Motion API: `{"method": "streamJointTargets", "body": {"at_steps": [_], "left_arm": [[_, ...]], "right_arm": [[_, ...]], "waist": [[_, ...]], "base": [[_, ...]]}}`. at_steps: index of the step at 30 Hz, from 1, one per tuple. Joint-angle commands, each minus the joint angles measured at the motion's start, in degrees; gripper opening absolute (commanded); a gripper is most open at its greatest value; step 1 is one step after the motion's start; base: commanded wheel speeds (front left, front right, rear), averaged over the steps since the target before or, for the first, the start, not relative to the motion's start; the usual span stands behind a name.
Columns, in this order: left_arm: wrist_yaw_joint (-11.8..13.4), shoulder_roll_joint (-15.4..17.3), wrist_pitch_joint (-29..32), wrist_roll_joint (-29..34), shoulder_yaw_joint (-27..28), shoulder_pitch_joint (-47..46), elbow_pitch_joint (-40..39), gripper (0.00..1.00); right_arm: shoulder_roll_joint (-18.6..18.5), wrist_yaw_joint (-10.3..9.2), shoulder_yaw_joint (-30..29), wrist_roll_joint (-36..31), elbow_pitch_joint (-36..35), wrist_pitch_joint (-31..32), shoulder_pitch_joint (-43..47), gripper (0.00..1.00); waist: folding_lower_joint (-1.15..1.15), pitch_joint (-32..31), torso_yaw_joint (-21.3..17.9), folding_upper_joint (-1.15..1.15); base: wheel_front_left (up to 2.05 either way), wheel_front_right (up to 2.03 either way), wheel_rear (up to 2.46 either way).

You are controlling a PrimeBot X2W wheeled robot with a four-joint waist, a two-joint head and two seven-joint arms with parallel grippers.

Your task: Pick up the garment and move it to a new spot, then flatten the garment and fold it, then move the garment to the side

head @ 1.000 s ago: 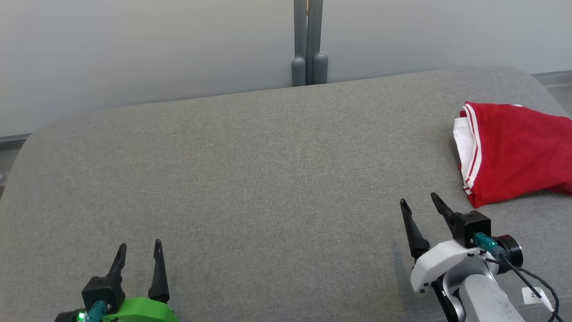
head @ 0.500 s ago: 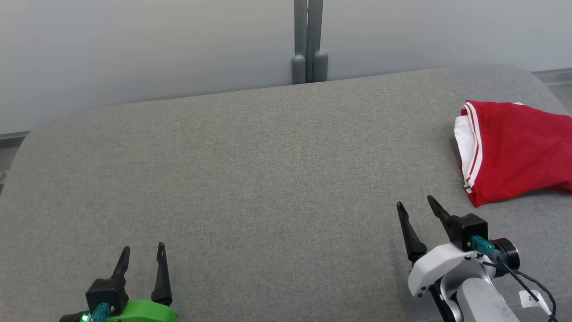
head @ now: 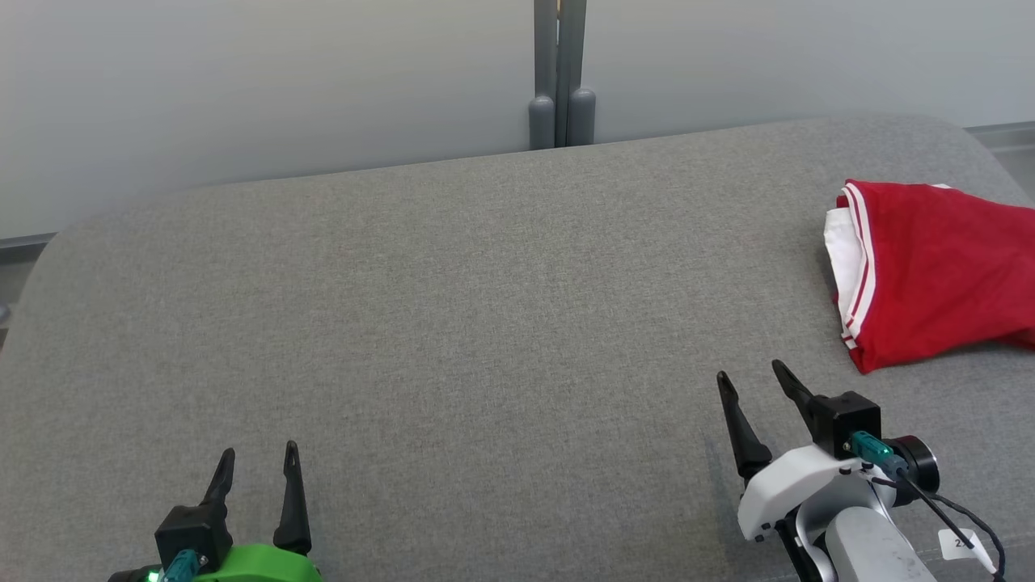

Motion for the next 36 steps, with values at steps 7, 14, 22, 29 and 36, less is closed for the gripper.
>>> {"method": "streamJointTargets", "body": {"at_steps": [7, 14, 22, 29, 36], "left_arm": [[-0.28, -0.13, 0.14, -0.22, 0.09, 0.0, 1.09, 0.0], [-0.55, -0.22, 2.28, -6.39, 1.05, -0.86, 1.92, 0.0], [-0.94, -0.16, 4.15, -15.25, 1.25, -1.28, 0.51, 0.0], [-1.25, -0.1, 5.79, -22.25, 1.59, -1.77, -0.45, 0.0], [-1.5, -0.06, 7.16, -27.8, 1.94, -2.26, -1.13, 0.0]], "right_arm": [[0.12, 0.0, -0.09, 0.21, 0.84, 0.13, 0.34, 0.0], [0.2, 0.0, -1.55, 6.69, 0.97, 2.34, 0.88, 0.0], [0.19, -0.01, -2.3, 16.0, -1.19, 4.21, 1.61, 0.0], [0.18, -0.01, -3.07, 23.36, -2.74, 5.82, 2.05, 0.0], [0.17, -0.02, -3.77, 29.15, -3.88, 7.18, 2.31, 0.0]], "waist": [[0.0, 0.11, 0.06, 0.0], [0.0, 0.11, 0.13, 0.0], [0.0, 0.12, 0.23, 0.0], [0.0, 0.13, 0.32, 0.0], [0.0, 0.13, 0.39, 0.0]], "base": [[0.0, 0.0, 0.0], [0.0, 0.0, 0.0], [0.0, 0.0, 0.0], [0.0, 0.0, 0.0], [0.0, 0.0, 0.0]]}}
